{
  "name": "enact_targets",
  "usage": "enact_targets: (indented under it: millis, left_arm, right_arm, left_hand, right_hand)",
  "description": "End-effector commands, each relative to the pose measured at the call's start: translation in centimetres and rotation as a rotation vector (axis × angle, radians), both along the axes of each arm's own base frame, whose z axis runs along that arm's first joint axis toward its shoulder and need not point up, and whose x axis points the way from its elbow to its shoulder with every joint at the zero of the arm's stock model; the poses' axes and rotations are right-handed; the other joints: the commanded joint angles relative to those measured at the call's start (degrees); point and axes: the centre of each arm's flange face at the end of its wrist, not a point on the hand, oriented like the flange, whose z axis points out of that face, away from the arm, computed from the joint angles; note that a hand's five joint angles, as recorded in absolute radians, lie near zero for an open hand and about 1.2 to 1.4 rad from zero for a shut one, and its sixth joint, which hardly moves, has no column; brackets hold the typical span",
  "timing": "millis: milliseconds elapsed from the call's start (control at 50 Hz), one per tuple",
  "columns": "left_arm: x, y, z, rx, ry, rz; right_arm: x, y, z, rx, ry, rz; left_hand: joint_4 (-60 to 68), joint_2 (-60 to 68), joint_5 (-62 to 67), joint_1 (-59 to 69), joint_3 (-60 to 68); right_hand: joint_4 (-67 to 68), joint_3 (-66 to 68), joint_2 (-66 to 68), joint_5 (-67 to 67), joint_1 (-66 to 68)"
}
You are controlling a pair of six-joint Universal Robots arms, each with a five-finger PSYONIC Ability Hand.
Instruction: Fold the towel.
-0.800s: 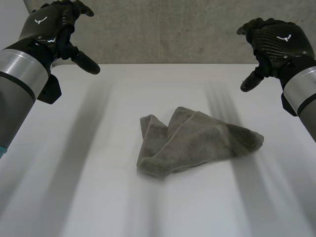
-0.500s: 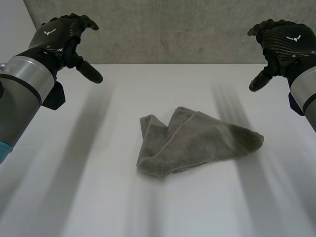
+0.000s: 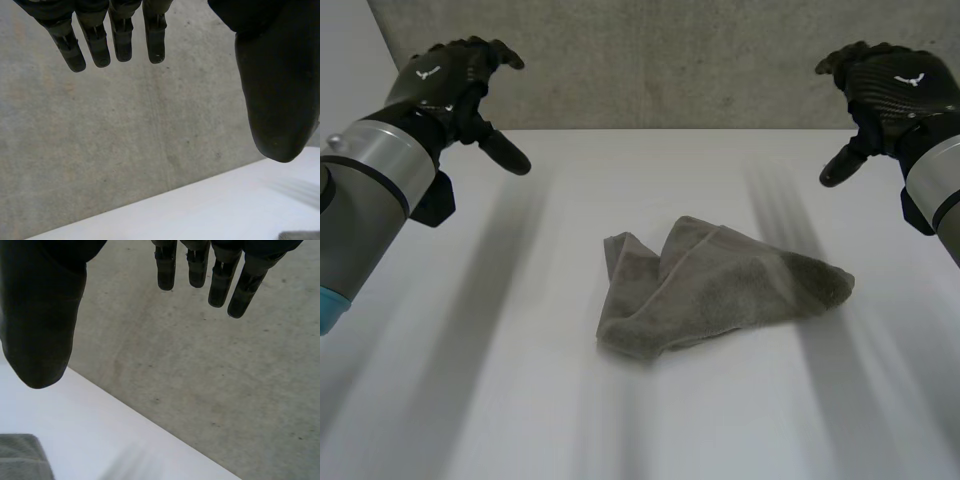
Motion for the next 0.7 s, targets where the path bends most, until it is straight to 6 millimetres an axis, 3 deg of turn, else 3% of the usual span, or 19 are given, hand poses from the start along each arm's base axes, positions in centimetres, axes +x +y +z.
enact_targets:
  millis: [20, 60, 100, 120, 160, 240, 280, 320, 340, 380, 600, 640, 700]
  left_arm:
    - [-1.1, 0.0, -2.6, 0.040, -0.091, -0.109]
    - [-1.3, 0.3, -3.6, 0.055, -0.126, -0.146]
    - [-1.5, 0.7, -5.9, 0.085, -0.206, -0.205]
    - [-1.5, 0.7, -5.9, 0.085, -0.207, -0.205]
    - [-1.7, 1.0, -8.4, 0.117, -0.287, -0.263]
    - [-2.1, 1.6, -10.4, 0.135, -0.358, -0.334]
    - [-2.3, 1.9, -11.5, 0.146, -0.386, -0.372]
    - [-2.7, 2.0, -13.6, 0.170, -0.429, -0.427]
    - [-2.7, 2.0, -13.6, 0.170, -0.429, -0.427]
    - [-3.1, 2.0, -15.3, 0.193, -0.459, -0.464]
    - [-4.7, 1.0, -17.8, 0.187, -0.489, -0.505]
    - [-5.0, 0.6, -18.5, 0.187, -0.501, -0.513]
    - [-5.3, 0.5, -19.0, 0.181, -0.512, -0.523]
  right_arm:
    - [1.4, 0.8, -1.5, 0.070, 0.066, 0.176]
    - [2.3, 1.6, -2.4, 0.108, 0.130, 0.290]
    - [2.7, 2.1, -2.9, 0.124, 0.167, 0.344]
    - [3.1, 2.4, -3.5, 0.141, 0.198, 0.389]
    - [3.4, 2.5, -4.4, 0.167, 0.224, 0.429]
    - [4.4, 2.9, -6.0, 0.205, 0.268, 0.489]
    - [6.1, 3.6, -7.7, 0.219, 0.320, 0.552]
    - [7.0, 3.8, -8.7, 0.224, 0.349, 0.578]
    - [7.0, 3.8, -8.7, 0.224, 0.349, 0.578]
    - [8.2, 3.7, -10.7, 0.238, 0.402, 0.600]
    - [9.9, 2.1, -16.2, 0.336, 0.481, 0.583]
    - [9.8, 2.1, -16.5, 0.342, 0.487, 0.577]
    - [9.8, 2.2, -16.3, 0.332, 0.491, 0.577]
  left_hand:
    - [-3.4, -3.5, -2.2, -4.1, -2.9]
    - [-3.4, -3.5, -2.2, -4.1, -2.9]
    - [-3.4, -3.5, -2.2, -4.1, -2.9]
    - [-3.4, -3.5, -2.2, -4.1, -2.9]
    - [-3.4, -3.5, -2.2, -4.1, -2.9]
    - [-3.4, -3.5, -2.2, -4.1, -2.9]
    - [-3.4, -3.5, -2.2, -4.1, -2.9]
    - [-3.4, -3.5, -2.2, -4.1, -2.9]
    - [-3.4, -3.5, -2.2, -4.1, -2.9]
    - [-3.4, -3.7, -2.4, -4.3, -2.9]
    - [-3.4, -3.7, -2.4, -4.3, -2.9]
    - [-3.4, -3.7, -2.4, -4.3, -2.9]
    - [-3.4, -3.5, -2.2, -4.1, -2.9]
  right_hand:
    - [-4.4, -2.5, -4.4, -3.5, -4.3]
    - [-4.4, -2.5, -4.4, -3.5, -4.3]
    - [-4.4, -2.5, -4.4, -3.5, -4.3]
    - [-4.4, -2.5, -4.4, -3.5, -4.3]
    - [-4.4, -2.5, -4.4, -3.5, -4.3]
    - [-4.4, -2.5, -4.4, -3.5, -4.3]
    - [-4.4, -2.5, -4.4, -3.5, -4.3]
    - [-4.4, -2.5, -4.4, -3.5, -4.3]
    - [-4.4, -2.5, -4.4, -3.5, -4.3]
    - [-4.4, -2.5, -4.4, -3.5, -4.3]
    - [-4.4, -2.5, -4.4, -3.5, -4.3]
    - [-4.4, -2.5, -4.4, -3.5, -4.3]
    - [-4.4, -2.5, 7.4, 8.3, 7.5]
